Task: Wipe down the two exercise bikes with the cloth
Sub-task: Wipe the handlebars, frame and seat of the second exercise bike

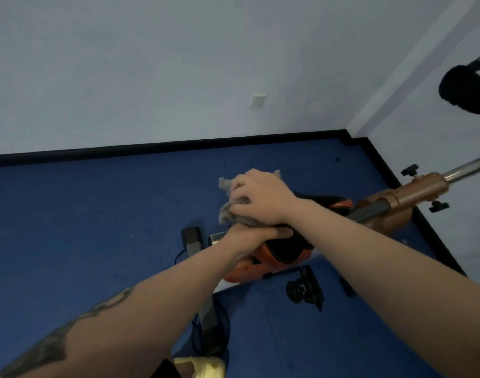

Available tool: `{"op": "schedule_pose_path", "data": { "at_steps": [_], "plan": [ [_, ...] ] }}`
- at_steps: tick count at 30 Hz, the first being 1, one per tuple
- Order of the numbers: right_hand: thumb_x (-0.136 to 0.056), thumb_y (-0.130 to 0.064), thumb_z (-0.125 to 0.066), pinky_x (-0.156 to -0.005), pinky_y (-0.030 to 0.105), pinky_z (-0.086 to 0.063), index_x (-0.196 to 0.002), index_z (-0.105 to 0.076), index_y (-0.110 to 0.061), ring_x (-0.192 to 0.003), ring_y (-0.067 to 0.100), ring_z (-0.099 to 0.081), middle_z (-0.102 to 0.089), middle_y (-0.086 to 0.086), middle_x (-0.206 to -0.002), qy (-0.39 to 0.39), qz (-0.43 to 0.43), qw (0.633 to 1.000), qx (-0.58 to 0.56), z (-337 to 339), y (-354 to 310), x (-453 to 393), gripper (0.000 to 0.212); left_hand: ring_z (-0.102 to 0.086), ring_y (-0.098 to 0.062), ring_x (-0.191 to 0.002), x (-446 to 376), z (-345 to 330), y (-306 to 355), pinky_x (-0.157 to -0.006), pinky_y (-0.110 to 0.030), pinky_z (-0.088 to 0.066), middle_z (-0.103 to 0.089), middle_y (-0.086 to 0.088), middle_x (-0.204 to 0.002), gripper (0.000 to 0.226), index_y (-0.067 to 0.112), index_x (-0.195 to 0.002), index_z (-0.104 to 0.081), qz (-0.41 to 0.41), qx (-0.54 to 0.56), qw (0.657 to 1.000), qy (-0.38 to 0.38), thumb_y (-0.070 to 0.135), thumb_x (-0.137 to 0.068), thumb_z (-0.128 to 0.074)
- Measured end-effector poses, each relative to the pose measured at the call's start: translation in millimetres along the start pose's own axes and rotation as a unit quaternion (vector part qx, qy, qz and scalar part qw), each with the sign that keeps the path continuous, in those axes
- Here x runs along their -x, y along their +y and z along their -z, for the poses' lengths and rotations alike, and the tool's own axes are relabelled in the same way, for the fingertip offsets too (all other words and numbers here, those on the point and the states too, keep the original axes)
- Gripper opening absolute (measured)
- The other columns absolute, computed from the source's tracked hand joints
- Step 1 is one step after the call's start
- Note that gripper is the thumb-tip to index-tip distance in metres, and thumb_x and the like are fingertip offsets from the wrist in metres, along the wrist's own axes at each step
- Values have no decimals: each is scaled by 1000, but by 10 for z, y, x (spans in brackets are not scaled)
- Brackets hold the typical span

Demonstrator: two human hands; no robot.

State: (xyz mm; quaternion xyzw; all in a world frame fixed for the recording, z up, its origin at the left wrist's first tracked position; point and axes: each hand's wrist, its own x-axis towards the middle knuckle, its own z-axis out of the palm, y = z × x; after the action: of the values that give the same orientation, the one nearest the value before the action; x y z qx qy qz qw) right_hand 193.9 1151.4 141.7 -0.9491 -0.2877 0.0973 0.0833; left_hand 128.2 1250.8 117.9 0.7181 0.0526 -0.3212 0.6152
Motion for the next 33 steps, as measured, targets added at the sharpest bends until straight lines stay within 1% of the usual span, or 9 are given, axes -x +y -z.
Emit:
{"op": "schedule_pose_path", "data": {
  "at_steps": [3, 5, 8, 11, 15, 18, 23, 27, 33],
  "plan": [
    [-91, -59, -45, -91, 39, -44, -98, -67, -39, -110, 18, -55, -63, -9, -116, -7, -181, 966, -185, 128, 272, -61, 30, -68, -5, -75, 21, 17, 3, -48, -14, -48, -72, 4, -94, 48, 25, -101, -68, 57, 40, 998, -3, 43, -61, -88],
    [-96, -56, -37, -89, 40, -45, -105, -67, -34, -109, 22, -57, -65, -2, -119, -16, -287, 940, -183, 117, 314, -118, 38, -69, -4, -74, 17, 16, -8, -47, -14, -48, -74, 3, -96, 47, 26, -100, -70, 56, 49, 997, 2, 41, -60, -89],
    [-93, -55, -36, -81, 40, -42, -110, -63, -38, -109, 22, -52, -57, -6, -121, 36, -173, 983, -55, 0, 118, 10, 36, -61, 7, -73, 11, 16, 3, -48, -21, -51, -71, 10, -91, 43, 26, -97, -67, 26, 2, 1000, 8, 43, -63, -88],
    [-92, -60, -40, -83, 40, -39, -115, -61, -41, -115, 16, -46, -51, -14, -129, 46, -66, 994, -68, 22, 124, 140, 37, -60, 1, -90, -1, 57, 56, -73, -37, -52, -69, 4, -104, 57, 23, -111, -64, -1, -52, 999, -14, 49, -64, -86],
    [-96, -63, -28, -80, 38, -43, -123, -56, -40, -111, 16, -55, -56, -11, -122, 75, -199, 971, -112, 3, 166, 122, 45, -61, 5, -84, 68, 302, 89, -62, -15, -50, -65, 9, -107, 63, 32, -109, -54, -48, -181, 982, -38, 66, -61, -77],
    [-100, -56, -22, -77, 37, -39, -119, -60, -31, -107, 26, -58, -62, 0, -119, 81, -311, 944, -79, 12, 287, 272, 49, -56, -9, -102, 79, 563, 51, -83, -30, -50, -52, 7, -118, 75, 22, -125, -47, -80, -254, 962, 53, 66, -69, -70],
    [-102, -37, -25, -85, 45, -40, -127, -50, -22, -108, 34, -56, -57, 9, -124, 24, -378, 924, 61, 61, 229, 412, 39, -54, -14, -112, -28, 551, 250, -95, -32, -43, -58, 2, -119, 23, 19, -120, -59, -236, -221, 931, 169, 25, -101, -47],
    [-102, -39, -27, -97, 41, -36, -123, -55, -22, -108, 25, -52, -55, 2, -124, 198, -307, 930, -34, -149, -181, 508, 39, -53, -9, -104, -205, 331, 485, -91, -28, -44, -55, 5, -113, 18, 19, -104, -61, -308, -215, 918, 125, 12, -99, -45],
    [-102, -35, -26, -109, 43, -25, -124, -54, -22, -124, 28, -43, -53, 4, -129, 94, -508, 856, 17, 2, 272, 693, 38, -54, -17, -104, -552, 183, 790, -88, -43, -48, -62, 2, -111, 20, 22, -109, -59, -294, -379, 877, -7, 22, -100, -41]
  ]
}}
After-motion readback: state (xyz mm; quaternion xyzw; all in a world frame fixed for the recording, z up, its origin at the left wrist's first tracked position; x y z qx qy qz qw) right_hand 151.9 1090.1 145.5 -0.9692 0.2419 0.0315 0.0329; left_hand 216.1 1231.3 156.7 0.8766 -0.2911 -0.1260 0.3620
